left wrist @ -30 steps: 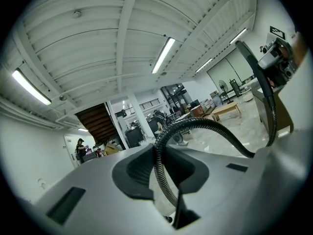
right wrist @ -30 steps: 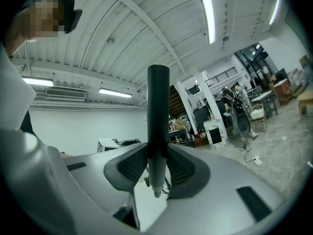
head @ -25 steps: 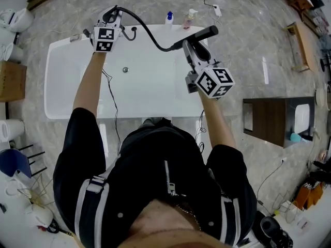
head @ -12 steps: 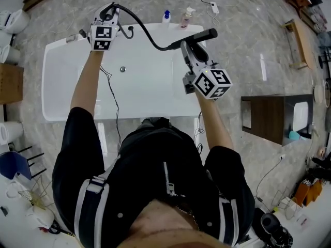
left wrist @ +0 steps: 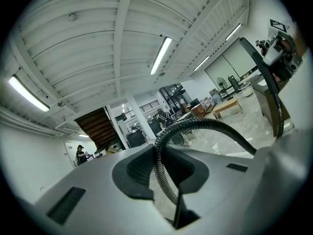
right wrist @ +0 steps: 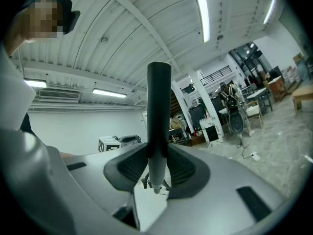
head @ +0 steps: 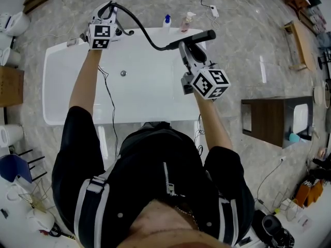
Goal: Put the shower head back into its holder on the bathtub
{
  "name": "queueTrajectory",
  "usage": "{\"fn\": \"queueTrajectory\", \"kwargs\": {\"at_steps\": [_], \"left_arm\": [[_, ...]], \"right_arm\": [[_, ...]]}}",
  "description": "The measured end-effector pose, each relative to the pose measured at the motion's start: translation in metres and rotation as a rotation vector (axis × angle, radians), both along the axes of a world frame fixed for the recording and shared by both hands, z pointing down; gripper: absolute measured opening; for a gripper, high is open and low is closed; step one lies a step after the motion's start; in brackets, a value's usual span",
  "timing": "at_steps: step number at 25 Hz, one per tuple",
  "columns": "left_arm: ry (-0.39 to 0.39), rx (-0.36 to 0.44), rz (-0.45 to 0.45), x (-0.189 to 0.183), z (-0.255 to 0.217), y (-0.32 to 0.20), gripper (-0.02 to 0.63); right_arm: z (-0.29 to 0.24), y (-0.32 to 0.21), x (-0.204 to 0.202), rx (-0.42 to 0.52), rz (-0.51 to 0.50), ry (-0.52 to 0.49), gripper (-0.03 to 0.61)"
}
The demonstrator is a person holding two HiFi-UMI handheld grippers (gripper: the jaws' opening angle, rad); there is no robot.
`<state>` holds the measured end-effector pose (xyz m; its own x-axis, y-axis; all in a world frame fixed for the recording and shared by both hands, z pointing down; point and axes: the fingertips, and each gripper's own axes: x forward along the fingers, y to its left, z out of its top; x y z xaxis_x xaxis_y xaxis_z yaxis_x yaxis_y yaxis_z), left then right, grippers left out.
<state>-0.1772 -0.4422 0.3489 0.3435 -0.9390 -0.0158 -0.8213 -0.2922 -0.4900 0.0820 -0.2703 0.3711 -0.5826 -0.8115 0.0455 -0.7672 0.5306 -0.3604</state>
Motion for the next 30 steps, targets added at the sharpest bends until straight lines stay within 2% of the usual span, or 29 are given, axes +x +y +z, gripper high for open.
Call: {"fn": "queueTrajectory", "kwargs": {"at_steps": [14, 30], "left_arm": [[0.017, -0.084, 0.014, -0.003, 0.042, -0.017, 0.077], [0.060, -0.255, 0.005, -0.003, 0.128, -0.032, 0.077]], "right_arm": [[0.015, -0.007, -0.004, -0.035, 0.020, 0.022, 0.127], [0.030, -0.005, 0.007, -0.066, 0.069, 0.049, 0.127]]}}
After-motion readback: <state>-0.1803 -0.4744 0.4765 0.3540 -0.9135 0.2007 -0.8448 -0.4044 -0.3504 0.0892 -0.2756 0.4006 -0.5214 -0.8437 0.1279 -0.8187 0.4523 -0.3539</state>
